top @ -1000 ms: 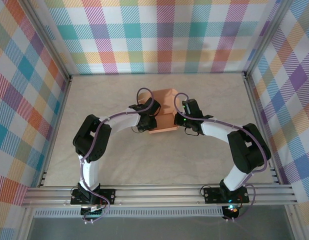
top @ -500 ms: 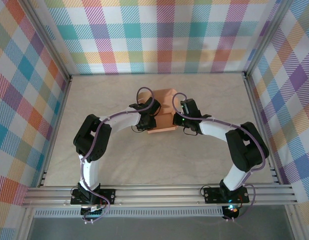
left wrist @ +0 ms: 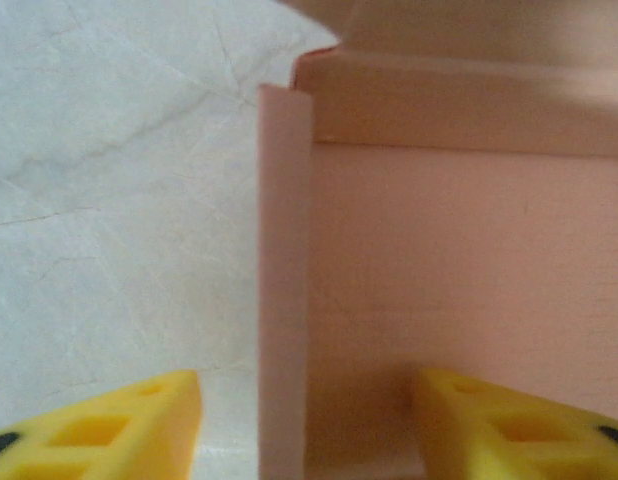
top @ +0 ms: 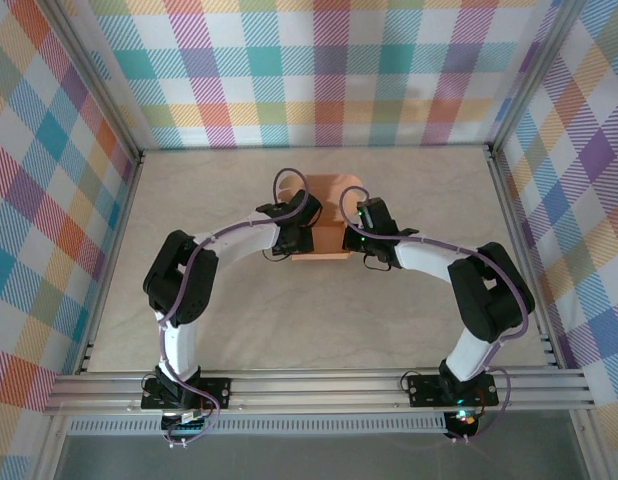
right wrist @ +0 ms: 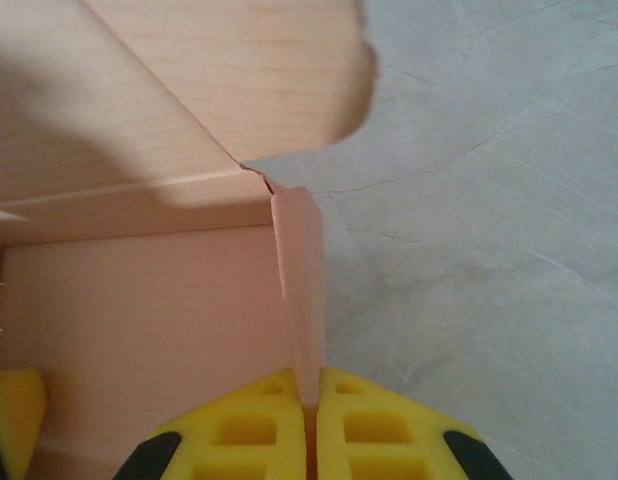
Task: Fold the paper box
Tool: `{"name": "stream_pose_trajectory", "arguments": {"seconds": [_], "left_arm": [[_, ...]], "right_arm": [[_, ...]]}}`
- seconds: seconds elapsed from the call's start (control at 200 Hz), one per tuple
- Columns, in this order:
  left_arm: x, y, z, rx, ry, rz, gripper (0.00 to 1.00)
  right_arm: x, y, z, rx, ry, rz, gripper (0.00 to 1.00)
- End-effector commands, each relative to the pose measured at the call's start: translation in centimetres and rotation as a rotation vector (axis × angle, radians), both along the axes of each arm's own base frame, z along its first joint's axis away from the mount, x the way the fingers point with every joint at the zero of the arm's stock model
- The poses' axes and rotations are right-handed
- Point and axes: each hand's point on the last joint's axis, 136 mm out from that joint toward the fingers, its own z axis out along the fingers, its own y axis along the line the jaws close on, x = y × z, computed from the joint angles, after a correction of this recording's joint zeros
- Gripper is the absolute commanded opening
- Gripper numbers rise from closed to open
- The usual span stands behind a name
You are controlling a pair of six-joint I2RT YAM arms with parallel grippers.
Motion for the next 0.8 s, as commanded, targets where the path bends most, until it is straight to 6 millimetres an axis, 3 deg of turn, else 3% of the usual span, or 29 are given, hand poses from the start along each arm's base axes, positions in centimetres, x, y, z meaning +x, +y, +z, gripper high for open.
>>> {"name": "stream_pose_trajectory", "arguments": {"seconds": [0.0, 0.2, 0.355, 0.43, 0.535, 0.65, 0.795], "left_arm": [[-0.4, 0.0, 3.1, -0.003, -0.059, -0.014, 0.70], [-0.9, 0.8, 4.4, -0.009, -0.096, -0.013, 0.99], [-1.2, 1.1, 5.9, -0.046, -0.151, -0.010, 1.00], [-1.2, 1.5, 6.8, -0.057, -0.193, -0.004, 1.00], [-1.3, 2.2, 7.6, -0.063, -0.240, 0.001, 1.00], [-1.3, 3.0, 8.3, -0.086, -0.270, 0.013, 1.00], [-0.9, 4.0, 8.7, -0.154, -0.293, 0.008, 1.00]], "right_arm": [[0.6, 0.0, 0.3, -0.028, -0.011, -0.015, 0.01], [0.4, -1.0, -0.7, -0.101, 0.007, -0.033, 0.02], [0.2, -1.7, -1.0, -0.170, 0.007, -0.035, 0.06], [0.1, -2.0, -1.1, -0.194, 0.010, -0.036, 0.14], [0.1, -1.9, -0.5, -0.195, -0.008, -0.023, 0.38], [0.2, -1.9, 0.7, -0.189, -0.044, -0.013, 0.55], [0.3, -1.9, 2.5, -0.168, -0.102, 0.032, 0.66]]}}
